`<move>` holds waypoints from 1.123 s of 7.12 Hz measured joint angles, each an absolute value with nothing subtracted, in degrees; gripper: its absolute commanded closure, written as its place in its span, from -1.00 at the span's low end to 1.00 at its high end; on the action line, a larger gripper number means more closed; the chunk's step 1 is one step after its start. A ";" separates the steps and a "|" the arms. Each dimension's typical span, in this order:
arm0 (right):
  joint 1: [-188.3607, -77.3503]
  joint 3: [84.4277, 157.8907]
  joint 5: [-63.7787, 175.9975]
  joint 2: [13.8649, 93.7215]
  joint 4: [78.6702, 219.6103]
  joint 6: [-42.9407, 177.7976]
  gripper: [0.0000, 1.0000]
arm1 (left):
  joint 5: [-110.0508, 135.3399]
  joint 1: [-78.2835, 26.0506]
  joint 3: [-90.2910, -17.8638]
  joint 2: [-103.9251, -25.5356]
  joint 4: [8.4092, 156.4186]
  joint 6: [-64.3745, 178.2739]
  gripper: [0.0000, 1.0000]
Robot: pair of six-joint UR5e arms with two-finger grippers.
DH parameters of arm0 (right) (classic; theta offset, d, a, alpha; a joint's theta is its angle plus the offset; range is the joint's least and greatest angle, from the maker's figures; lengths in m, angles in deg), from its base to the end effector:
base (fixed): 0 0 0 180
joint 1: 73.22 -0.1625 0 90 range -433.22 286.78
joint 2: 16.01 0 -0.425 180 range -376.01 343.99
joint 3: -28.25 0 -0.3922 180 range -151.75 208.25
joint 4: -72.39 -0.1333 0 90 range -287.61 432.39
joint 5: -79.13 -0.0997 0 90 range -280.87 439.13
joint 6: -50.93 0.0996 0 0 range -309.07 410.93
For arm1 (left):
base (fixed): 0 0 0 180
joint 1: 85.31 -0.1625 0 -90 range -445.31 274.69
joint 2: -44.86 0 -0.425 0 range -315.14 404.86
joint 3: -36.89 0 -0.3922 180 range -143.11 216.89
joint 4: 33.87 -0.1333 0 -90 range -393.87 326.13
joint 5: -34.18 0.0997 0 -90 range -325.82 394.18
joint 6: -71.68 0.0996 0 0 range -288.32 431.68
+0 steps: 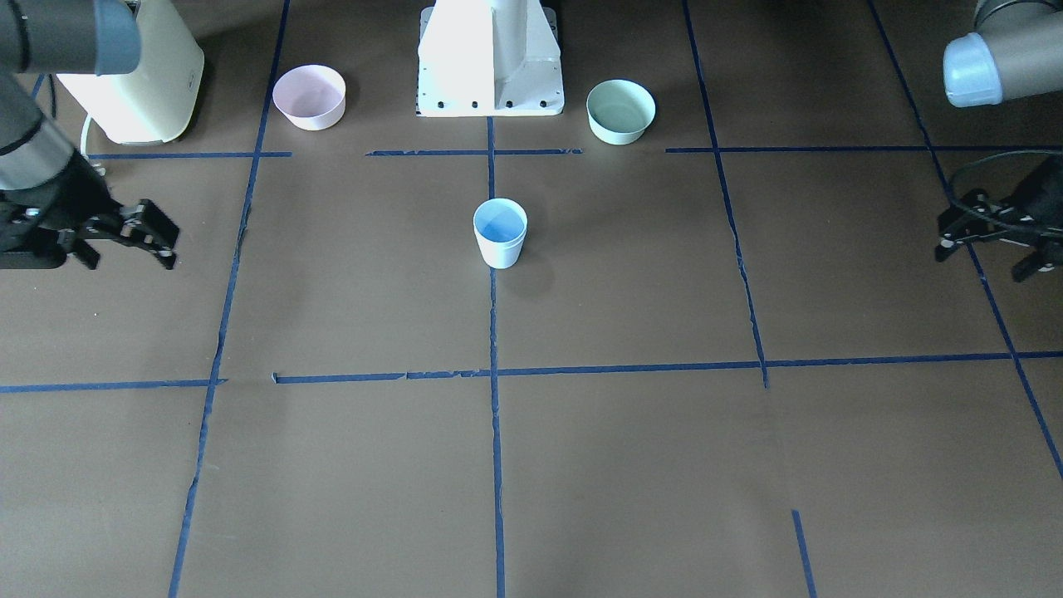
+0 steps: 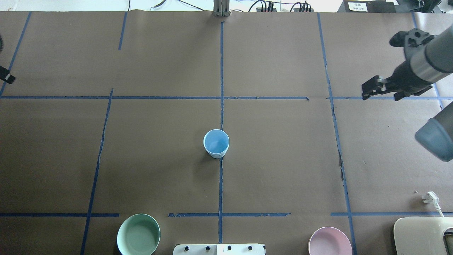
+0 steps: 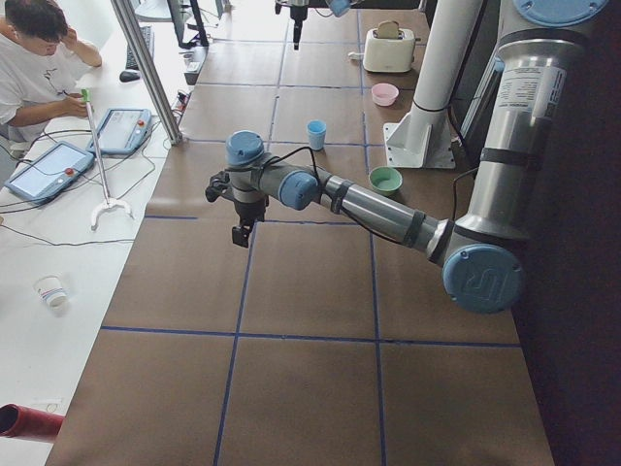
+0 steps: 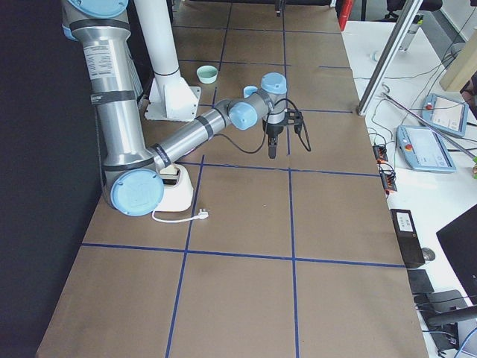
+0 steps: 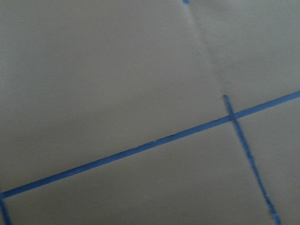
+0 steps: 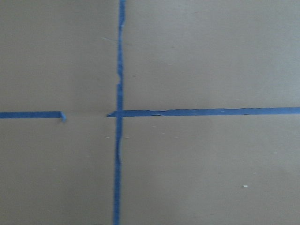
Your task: Stack blue cups with both arms
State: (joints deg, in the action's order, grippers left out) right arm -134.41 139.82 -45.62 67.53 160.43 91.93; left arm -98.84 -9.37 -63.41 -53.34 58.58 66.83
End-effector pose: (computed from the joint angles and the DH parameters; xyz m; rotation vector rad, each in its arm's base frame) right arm -0.1841 -0.4936 0.4215 0.0768 -0.7752 0.0432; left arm 0.0706 -0.5510 0.4911 0.2222 0.7917 0.2888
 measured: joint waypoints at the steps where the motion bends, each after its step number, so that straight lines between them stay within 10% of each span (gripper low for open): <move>1: -140.03 138.81 -48.84 71.22 160.32 83.18 -1.00 | -102.23 -4.79 -60.43 -53.18 56.97 73.25 -1.00; 8: -160.16 122.01 -58.23 75.76 160.10 45.69 -1.00 | -103.47 2.04 -52.90 -54.18 48.08 79.57 -1.00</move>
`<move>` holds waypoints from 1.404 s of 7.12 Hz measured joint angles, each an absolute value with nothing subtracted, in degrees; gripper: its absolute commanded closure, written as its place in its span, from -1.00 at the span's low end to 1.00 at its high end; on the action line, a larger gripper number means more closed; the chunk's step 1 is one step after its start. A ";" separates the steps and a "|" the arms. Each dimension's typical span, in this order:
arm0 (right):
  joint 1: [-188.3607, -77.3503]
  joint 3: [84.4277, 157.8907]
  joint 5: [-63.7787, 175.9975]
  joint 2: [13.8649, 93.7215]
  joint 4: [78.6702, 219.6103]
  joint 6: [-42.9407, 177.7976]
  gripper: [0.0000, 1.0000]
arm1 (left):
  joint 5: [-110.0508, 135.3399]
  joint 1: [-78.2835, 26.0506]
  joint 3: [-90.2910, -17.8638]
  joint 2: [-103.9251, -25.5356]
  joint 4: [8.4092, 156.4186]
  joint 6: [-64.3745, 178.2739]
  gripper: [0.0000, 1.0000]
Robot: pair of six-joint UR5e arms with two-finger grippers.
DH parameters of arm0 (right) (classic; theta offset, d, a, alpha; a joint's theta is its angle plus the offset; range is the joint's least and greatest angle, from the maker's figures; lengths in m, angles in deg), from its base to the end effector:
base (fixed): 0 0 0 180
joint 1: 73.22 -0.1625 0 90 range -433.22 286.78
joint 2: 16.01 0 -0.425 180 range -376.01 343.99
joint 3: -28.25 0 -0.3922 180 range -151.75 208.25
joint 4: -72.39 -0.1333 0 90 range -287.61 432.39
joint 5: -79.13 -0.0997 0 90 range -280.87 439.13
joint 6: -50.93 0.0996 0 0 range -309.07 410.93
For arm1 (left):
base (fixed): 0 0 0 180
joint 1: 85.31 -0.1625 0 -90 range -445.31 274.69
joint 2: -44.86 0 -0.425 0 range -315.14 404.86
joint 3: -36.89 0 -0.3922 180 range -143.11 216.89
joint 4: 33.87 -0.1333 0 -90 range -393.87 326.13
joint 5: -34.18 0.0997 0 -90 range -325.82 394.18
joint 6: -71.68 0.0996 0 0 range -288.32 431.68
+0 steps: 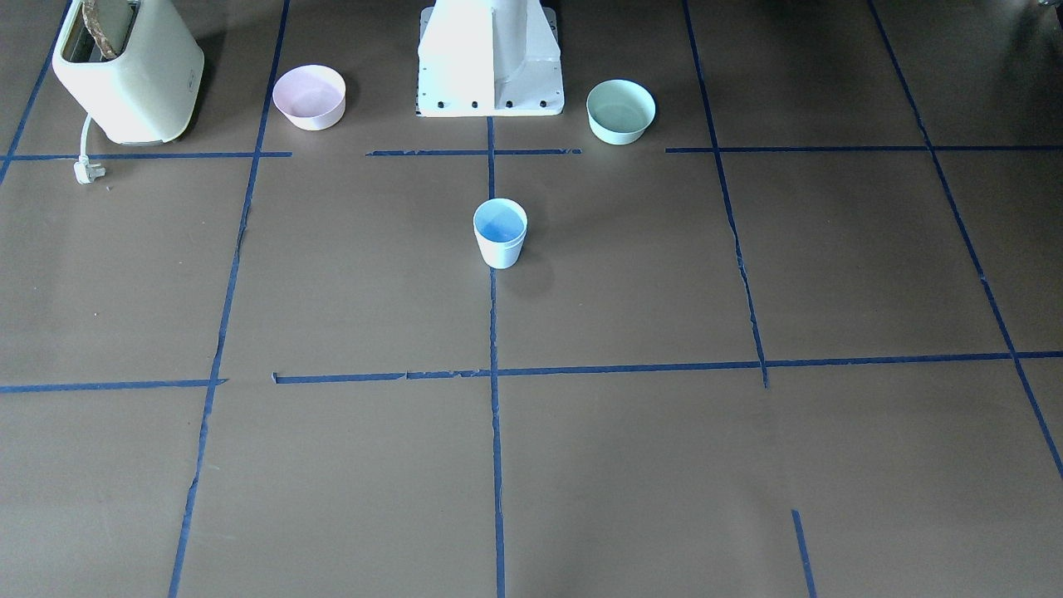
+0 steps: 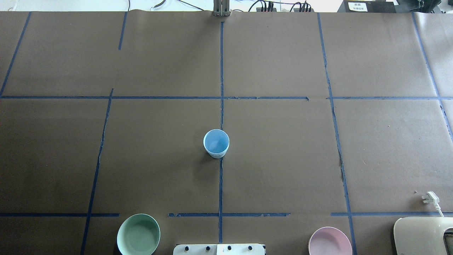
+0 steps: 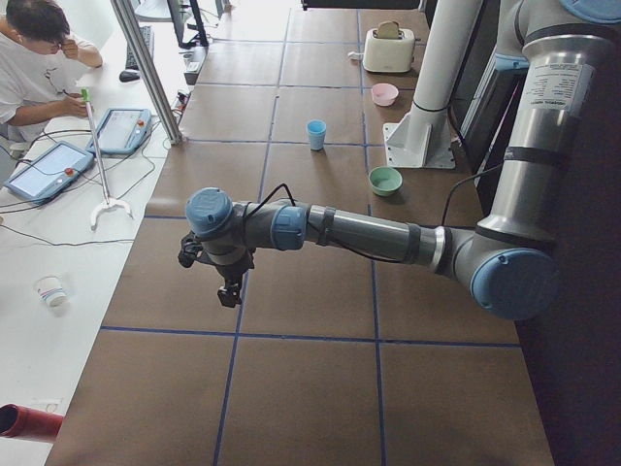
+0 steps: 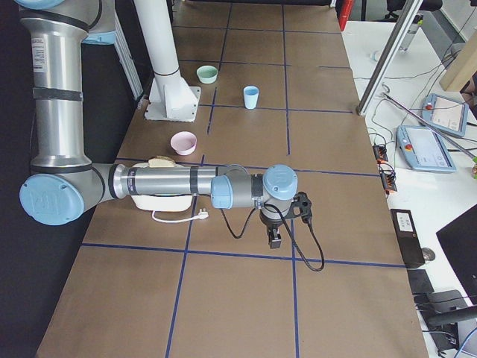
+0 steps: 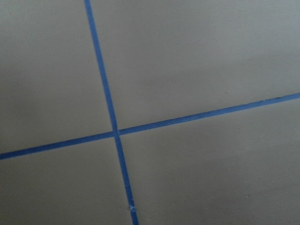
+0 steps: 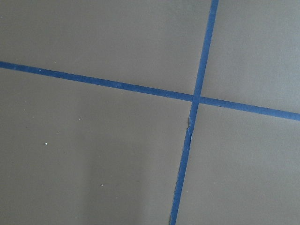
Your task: Stack blue cups with both arms
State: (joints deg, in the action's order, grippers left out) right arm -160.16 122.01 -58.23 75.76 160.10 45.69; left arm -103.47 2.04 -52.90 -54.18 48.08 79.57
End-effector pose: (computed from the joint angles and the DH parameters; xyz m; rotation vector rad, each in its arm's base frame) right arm 0.0341 -0.4858 0.6335 0.0862 -0.8257 -0.1673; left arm -0.0340 -0.5571 0.5877 0.0509 0.8314 0.1789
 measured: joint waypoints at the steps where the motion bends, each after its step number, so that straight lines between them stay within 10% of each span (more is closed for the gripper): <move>1: -160.27 121.48 -58.18 75.80 160.06 44.94 -1.00 | -103.04 2.13 -52.56 -53.92 47.84 79.69 -1.00; 10: -160.29 120.87 -58.11 74.71 160.14 45.56 -1.00 | -102.61 2.38 -52.85 -48.64 53.19 79.23 -1.00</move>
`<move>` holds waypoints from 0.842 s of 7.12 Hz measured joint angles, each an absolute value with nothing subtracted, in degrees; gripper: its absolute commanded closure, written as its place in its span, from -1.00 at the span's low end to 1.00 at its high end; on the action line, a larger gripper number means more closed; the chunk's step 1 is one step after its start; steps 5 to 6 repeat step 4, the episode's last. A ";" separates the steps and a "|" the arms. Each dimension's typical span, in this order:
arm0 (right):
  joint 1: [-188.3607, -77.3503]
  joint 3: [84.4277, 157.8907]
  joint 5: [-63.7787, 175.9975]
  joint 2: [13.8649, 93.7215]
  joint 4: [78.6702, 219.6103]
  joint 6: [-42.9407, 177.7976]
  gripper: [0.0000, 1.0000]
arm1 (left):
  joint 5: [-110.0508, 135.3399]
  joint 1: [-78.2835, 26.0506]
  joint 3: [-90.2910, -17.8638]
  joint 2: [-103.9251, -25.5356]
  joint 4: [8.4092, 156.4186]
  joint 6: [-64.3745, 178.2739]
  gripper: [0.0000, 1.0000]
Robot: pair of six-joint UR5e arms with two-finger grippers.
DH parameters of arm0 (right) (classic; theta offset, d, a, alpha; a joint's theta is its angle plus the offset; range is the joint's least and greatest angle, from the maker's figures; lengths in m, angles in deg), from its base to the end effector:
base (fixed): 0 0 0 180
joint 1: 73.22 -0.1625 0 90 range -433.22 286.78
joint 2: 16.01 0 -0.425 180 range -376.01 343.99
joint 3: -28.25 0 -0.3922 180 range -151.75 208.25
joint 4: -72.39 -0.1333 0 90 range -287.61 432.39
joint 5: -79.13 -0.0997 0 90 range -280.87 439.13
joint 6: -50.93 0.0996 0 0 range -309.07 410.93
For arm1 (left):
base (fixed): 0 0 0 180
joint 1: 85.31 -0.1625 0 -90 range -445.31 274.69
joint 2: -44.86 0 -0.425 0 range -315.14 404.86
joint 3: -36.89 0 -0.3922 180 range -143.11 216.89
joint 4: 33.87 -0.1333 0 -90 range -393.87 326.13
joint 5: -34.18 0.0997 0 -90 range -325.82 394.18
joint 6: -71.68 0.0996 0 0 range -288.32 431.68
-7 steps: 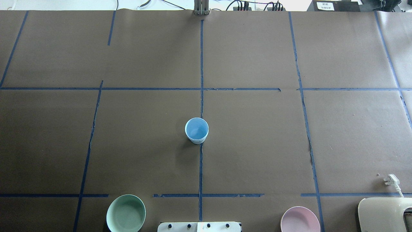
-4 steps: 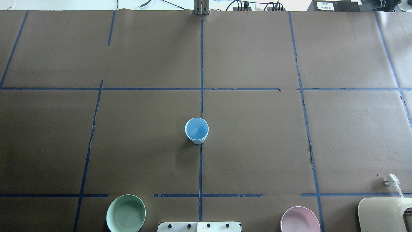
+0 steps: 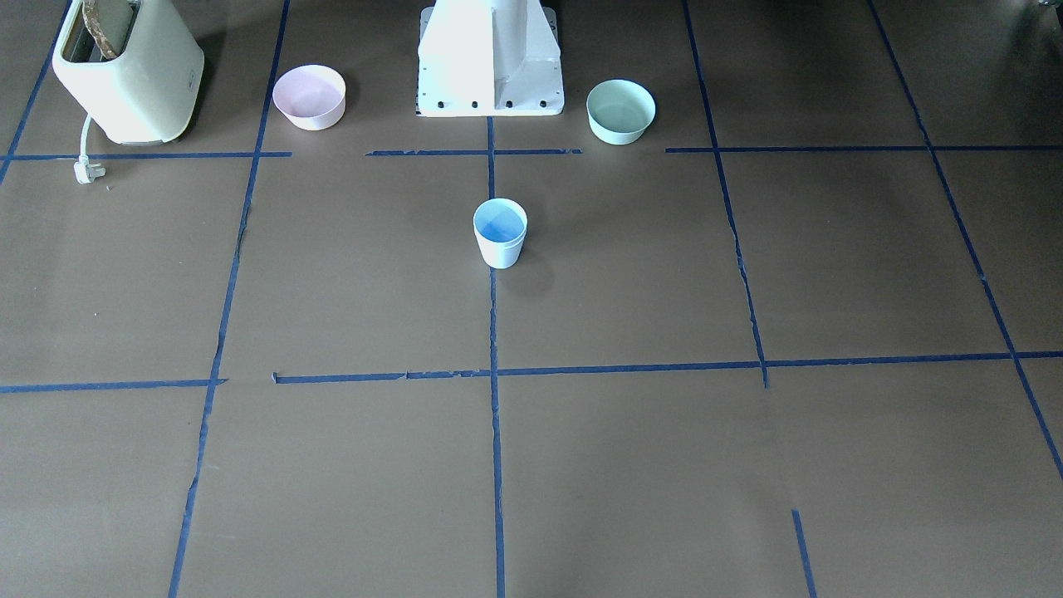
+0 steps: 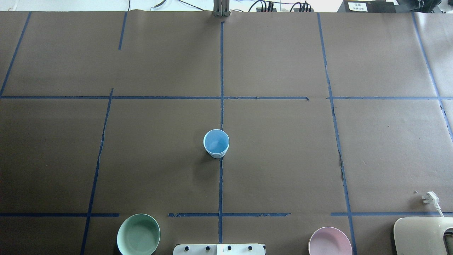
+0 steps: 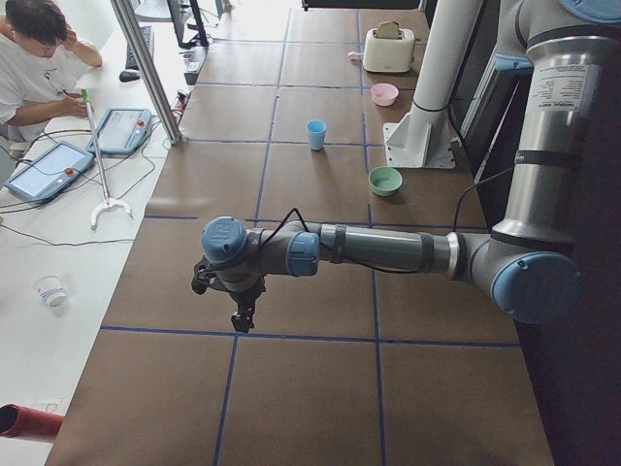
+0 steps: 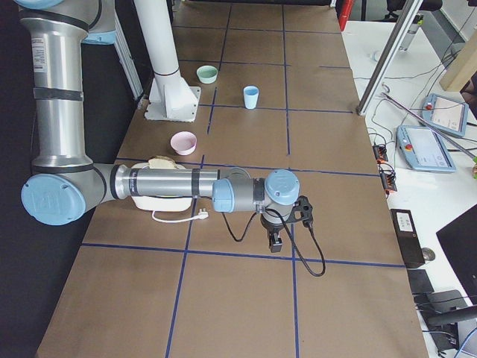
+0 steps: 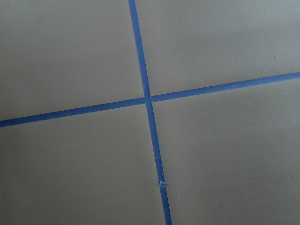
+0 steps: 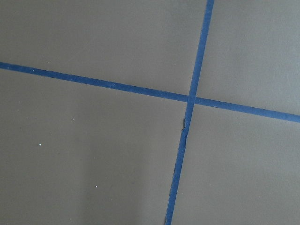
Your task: Stack blue cups with both arms
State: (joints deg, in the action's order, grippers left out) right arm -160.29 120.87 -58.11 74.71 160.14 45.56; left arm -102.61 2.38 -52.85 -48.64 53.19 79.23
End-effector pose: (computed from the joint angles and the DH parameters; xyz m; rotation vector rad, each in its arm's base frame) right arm 0.0350 -0.4934 0.6347 0.0859 -0.8235 -0.1664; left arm -0.0398 -0.5196 0.6322 0.0423 0.8165 0.1645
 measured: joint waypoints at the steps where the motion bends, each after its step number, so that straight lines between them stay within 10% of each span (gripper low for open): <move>1: -160.28 120.81 -58.07 73.96 160.23 45.51 -1.00 | -102.57 2.49 -53.75 -48.15 53.05 79.23 -1.00; 6: -160.32 119.48 -58.13 72.09 160.48 45.48 -1.00 | -102.33 2.57 -55.09 -47.45 53.07 79.50 -1.00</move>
